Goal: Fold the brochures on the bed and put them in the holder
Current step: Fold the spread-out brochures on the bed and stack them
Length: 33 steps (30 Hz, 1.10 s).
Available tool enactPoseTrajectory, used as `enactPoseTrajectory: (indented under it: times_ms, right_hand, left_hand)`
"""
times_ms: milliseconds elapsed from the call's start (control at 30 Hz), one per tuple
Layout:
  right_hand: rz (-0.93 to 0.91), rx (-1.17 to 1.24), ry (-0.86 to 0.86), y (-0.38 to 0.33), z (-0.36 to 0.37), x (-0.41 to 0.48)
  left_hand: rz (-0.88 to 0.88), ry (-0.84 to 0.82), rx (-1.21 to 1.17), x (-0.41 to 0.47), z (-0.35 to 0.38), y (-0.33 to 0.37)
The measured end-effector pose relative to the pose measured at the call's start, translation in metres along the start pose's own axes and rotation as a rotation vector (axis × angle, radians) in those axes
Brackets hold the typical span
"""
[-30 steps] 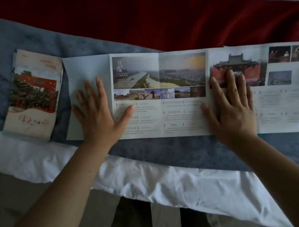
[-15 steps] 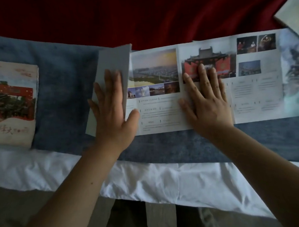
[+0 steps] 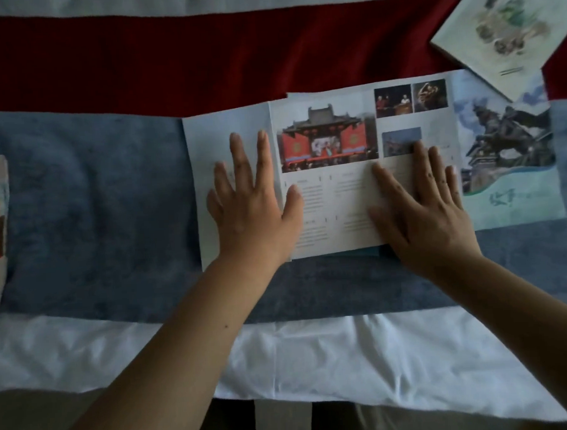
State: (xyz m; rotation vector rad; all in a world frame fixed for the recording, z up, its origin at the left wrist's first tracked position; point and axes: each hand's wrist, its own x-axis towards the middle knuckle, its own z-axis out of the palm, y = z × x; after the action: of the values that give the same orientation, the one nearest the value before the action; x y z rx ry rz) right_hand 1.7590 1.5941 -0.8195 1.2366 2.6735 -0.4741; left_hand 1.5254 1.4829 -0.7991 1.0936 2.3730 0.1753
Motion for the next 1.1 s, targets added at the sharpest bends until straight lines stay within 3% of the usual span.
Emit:
enactPoseTrajectory:
  times_ms: [233,500,967,1100]
  right_hand:
    - [-0.01,0.056,-0.008,-0.007,0.013,-0.004]
    - [-0.034,0.07,-0.057,-0.076,0.016,-0.004]
    - [-0.303,-0.01,-0.208,-0.225,0.045,0.024]
    - [-0.341,-0.025,-0.168,-0.241,0.051,0.029]
  left_hand:
    - [0.08,0.017,0.221,0.003,0.032,-0.009]
    - [0.109,0.106,0.26,0.0,0.021,-0.079]
    - [0.014,0.123,0.222,-0.012,-0.034,-0.246]
    - [0.02,0.116,0.204,-0.011,-0.045,-0.271]
